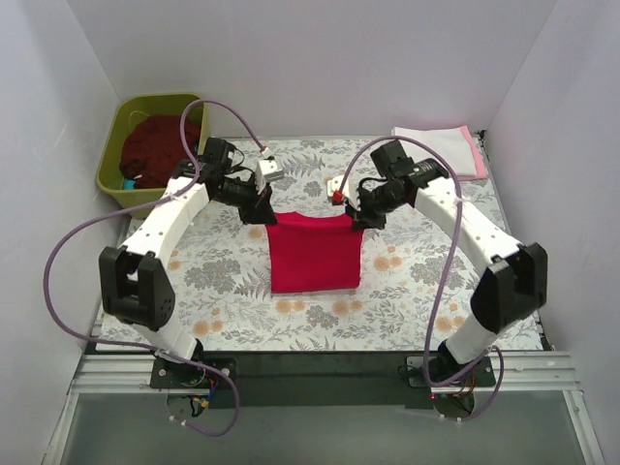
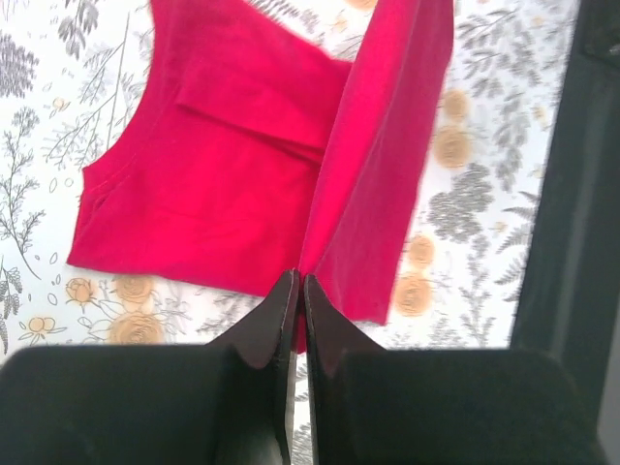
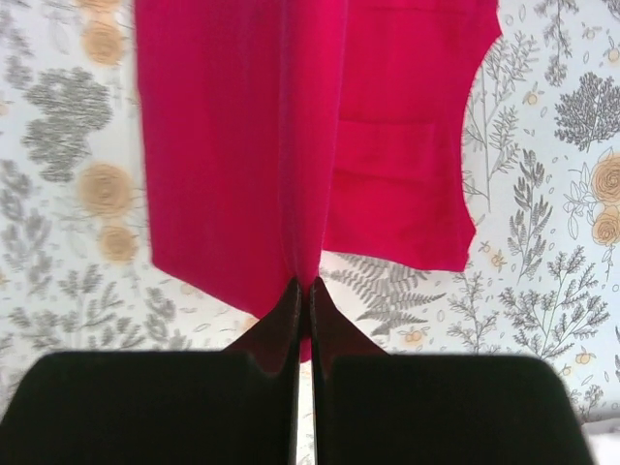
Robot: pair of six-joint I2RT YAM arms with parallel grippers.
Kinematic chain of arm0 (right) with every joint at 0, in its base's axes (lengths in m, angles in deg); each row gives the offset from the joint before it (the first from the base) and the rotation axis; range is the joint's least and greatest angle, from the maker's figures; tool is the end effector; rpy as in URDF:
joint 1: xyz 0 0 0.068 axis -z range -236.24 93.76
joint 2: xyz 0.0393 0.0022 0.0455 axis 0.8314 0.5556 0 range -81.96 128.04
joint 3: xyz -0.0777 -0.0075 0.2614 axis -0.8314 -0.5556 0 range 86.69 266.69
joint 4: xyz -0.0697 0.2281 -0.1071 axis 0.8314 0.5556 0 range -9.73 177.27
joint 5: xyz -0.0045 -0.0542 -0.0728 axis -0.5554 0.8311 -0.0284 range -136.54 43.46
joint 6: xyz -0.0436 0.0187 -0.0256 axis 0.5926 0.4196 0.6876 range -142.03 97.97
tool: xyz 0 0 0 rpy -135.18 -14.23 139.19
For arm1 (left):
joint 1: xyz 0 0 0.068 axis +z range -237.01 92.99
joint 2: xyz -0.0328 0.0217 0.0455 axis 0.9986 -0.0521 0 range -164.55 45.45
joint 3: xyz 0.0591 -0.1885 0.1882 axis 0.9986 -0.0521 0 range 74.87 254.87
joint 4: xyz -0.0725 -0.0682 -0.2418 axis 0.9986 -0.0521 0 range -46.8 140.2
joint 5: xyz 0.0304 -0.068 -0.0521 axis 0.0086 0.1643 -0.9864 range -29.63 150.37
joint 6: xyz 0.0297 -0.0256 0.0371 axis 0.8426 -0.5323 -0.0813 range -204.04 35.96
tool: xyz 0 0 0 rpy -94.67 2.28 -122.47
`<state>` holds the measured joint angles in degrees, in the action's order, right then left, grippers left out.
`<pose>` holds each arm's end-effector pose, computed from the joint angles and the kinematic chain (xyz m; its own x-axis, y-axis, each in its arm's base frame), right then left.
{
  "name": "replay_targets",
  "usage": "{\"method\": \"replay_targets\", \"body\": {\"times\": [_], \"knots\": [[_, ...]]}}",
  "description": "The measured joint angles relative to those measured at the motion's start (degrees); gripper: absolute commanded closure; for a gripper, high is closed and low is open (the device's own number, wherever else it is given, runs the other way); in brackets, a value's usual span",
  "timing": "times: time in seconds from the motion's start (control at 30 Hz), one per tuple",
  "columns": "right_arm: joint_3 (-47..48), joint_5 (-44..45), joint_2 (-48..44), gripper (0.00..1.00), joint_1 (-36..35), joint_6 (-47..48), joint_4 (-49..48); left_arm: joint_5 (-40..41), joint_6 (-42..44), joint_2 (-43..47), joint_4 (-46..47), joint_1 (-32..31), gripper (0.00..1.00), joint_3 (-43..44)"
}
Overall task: Fold and stack the t-shirts
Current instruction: Fold the tshirt
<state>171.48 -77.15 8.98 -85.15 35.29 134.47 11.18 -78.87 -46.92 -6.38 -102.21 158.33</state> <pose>0.2767 0.1735 0.3200 0.1250 -0.7585 -0.6396 -0.9840 -0.0124 -0.1776 0.3042 -0.1106 0.3101 -0.8319 0.2870 -0.4750 0.5514 0.5248 -0.6485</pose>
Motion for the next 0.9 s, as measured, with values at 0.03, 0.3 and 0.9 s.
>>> {"method": "replay_targets", "body": {"times": [0.03,0.3,0.9], "knots": [[1.5,-0.3,2.6,0.99,0.7,1.1,0.1,0.0,0.2,-2.1,0.9,0.6,1.00,0.4],[16.1,-1.1,25.2,0.99,4.9,6.6,-0.3,1.5,-0.2,-17.2,10.6,3.4,1.00,2.9],[15.9,-1.6,36.7,0.99,6.2,4.1,-9.6,9.4,-7.3,-28.3,25.2,1.7,1.00,0.1]]}}
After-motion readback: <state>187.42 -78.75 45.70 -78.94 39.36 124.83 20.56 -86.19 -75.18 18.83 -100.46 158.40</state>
